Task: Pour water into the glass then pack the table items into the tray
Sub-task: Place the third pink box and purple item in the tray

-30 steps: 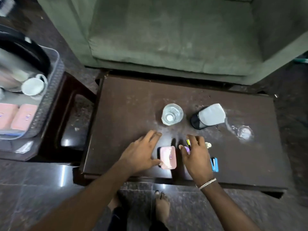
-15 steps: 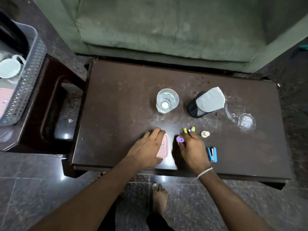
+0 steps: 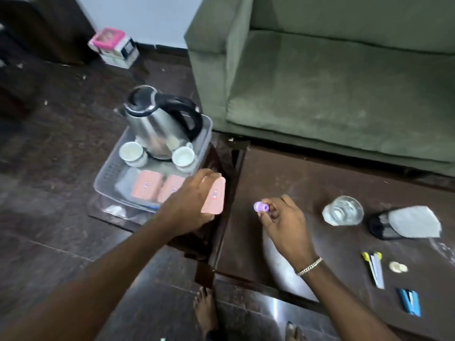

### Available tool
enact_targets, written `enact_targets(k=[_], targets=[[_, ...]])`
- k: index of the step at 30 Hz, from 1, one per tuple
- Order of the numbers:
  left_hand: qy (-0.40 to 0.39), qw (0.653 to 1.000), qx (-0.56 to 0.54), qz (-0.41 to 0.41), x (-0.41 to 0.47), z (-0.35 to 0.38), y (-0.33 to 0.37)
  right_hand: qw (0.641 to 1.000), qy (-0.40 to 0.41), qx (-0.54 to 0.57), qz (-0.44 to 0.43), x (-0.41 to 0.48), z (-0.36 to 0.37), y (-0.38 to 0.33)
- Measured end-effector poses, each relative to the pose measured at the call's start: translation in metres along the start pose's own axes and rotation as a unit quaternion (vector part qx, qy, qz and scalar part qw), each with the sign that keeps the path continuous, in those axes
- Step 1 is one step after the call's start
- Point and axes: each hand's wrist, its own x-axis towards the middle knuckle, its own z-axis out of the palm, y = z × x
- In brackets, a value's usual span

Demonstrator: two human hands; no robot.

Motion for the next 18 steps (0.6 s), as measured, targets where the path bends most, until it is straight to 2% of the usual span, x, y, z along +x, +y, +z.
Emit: enact_targets(k=[5,9,14,18], targets=[[0.011,0.998,0.016,-0.054,-0.032,-0.056,-0.117,0.999,-0.010,0.032,-0.037,0.040,0.061,-0.088],[-0.010,0.997,0.041,-0.063,-0.050,-0.076,-0.193,0.998,-0.051,0.019,-0.045,0.064,0.110,-0.135],[-0.074,0.992,0.051,-0.088,-0.057,-0.077,-0.240,0.992,-0.091,-0.077,-0.048,0.077,0.156,-0.156],[-0.115,0.990,0.016,-0.080,-0.053,-0.076,-0.258,0.985,-0.109,-0.130,-0.035,0.079,0.177,-0.158]])
